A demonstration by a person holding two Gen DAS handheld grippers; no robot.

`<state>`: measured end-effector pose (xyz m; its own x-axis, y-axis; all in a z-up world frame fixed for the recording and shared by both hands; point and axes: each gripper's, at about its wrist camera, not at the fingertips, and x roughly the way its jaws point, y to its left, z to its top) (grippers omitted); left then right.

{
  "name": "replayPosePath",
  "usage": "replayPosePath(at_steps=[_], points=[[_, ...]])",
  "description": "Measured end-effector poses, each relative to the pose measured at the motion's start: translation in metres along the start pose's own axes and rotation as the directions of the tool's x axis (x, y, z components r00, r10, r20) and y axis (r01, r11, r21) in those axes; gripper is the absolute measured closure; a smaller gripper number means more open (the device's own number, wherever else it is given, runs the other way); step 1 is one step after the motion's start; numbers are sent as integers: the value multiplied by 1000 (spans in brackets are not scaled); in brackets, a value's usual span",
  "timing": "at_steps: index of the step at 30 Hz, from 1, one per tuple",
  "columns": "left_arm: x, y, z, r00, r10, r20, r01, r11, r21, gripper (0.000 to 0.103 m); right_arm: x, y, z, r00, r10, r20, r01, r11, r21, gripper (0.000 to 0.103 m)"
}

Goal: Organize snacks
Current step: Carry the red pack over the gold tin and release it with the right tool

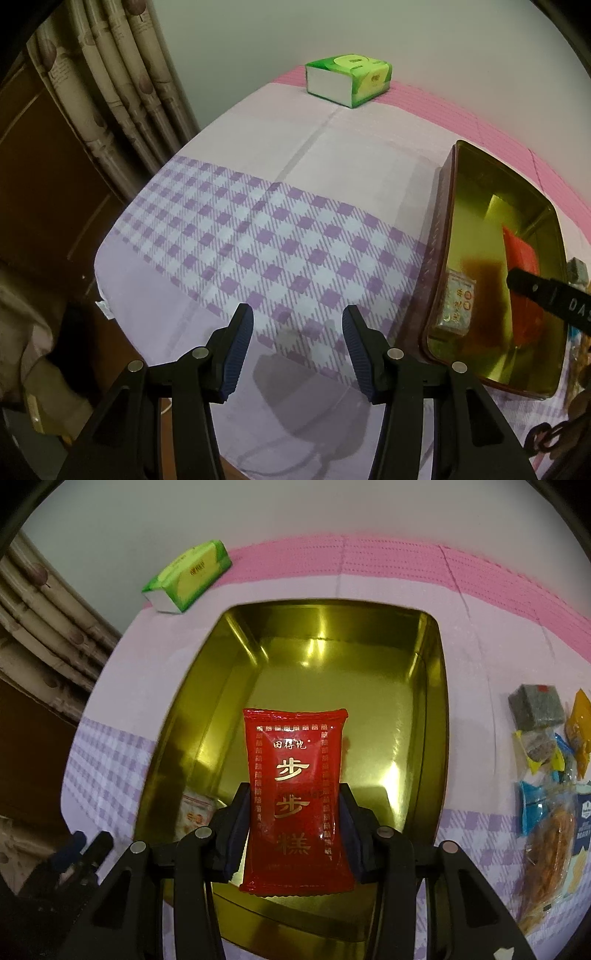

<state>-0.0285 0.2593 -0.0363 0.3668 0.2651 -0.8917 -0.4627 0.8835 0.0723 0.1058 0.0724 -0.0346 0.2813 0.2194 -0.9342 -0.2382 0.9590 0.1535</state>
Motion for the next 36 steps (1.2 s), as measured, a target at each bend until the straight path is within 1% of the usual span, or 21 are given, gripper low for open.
replayPosePath(at_steps=[4,9,14,18,22,26,32,36], points=[[0,-1,0,1000,-4,-3,4,1000,3,51,3,-8,-2,999,-37,-5,37,999,-2,62],[-1,-3,0,1000,1,1,-1,1000,6,51,0,-12,-3,996,-94,11,94,995,-37,62],[-1,-4,0,1000,0,1,0,1000,5,51,1,-12,-4,986,-163,19,164,983,-80,62],[-1,-5,0,1000,-6,2,6,1000,5,51,3,-8,-5,980,-201,16,201,973,-117,62],[-2,-4,0,1000,-9,2,9,1000,3,51,8,-3,-6,976,-218,-2,215,966,-146,61],[-1,-2,0,1000,-12,0,12,1000,-4,51,9,1,-8,970,-242,1,238,955,-178,61],[0,-2,0,1000,-14,-6,14,1000,-5,51,13,4,-5,969,-248,-5,242,951,-194,60],[0,-2,0,1000,-17,-8,17,1000,-3,50,11,4,-7,970,-242,-5,236,950,-204,57]])
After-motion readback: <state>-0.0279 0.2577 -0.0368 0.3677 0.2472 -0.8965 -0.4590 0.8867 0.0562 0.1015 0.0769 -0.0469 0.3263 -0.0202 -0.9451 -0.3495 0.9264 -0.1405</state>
